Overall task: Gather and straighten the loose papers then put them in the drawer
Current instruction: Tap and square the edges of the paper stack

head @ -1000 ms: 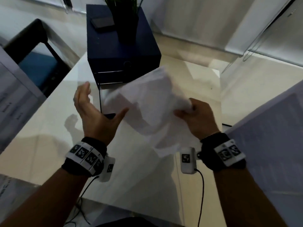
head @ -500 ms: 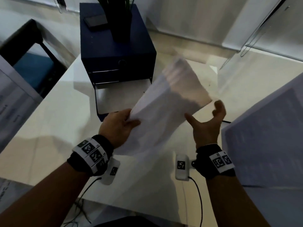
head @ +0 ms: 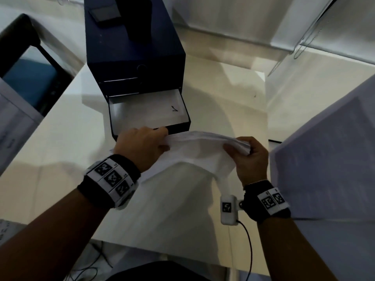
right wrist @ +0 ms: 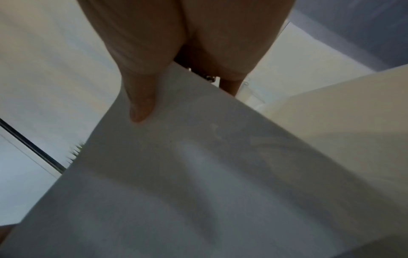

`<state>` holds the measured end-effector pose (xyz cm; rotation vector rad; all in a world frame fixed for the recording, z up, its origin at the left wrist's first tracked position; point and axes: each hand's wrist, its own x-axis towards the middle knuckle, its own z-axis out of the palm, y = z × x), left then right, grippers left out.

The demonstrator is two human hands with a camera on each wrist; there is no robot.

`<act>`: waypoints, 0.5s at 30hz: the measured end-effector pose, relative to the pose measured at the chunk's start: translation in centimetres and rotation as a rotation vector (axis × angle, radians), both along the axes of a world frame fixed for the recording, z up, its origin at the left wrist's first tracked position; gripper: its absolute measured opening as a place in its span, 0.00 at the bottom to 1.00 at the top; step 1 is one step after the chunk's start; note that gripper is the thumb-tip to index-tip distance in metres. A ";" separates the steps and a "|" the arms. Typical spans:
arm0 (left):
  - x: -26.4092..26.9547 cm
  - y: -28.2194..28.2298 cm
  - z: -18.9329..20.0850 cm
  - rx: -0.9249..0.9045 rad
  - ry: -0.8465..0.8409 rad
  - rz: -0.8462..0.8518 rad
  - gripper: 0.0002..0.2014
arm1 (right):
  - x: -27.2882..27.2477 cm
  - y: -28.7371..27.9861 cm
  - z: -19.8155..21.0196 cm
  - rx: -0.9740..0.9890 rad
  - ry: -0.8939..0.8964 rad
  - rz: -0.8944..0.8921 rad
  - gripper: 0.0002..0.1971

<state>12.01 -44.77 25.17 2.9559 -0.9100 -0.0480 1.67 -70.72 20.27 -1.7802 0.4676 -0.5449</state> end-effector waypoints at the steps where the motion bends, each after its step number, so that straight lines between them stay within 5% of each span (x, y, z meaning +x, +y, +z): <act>1: 0.1 0.2 -0.6 0.035 0.029 0.015 0.16 | -0.4 0.1 -0.8 0.023 0.053 0.005 0.13; 5: 0.8 0.5 -1.7 0.098 0.099 0.045 0.18 | -0.9 0.0 -2.9 0.100 0.178 0.002 0.22; 9: 1.6 0.2 -0.4 0.103 0.086 -0.003 0.14 | -0.5 -0.1 -2.3 0.124 0.191 -0.022 0.15; 15: 1.2 1.1 -0.8 0.108 0.093 -0.054 0.28 | -1.2 -1.3 -2.8 0.000 0.222 0.039 0.26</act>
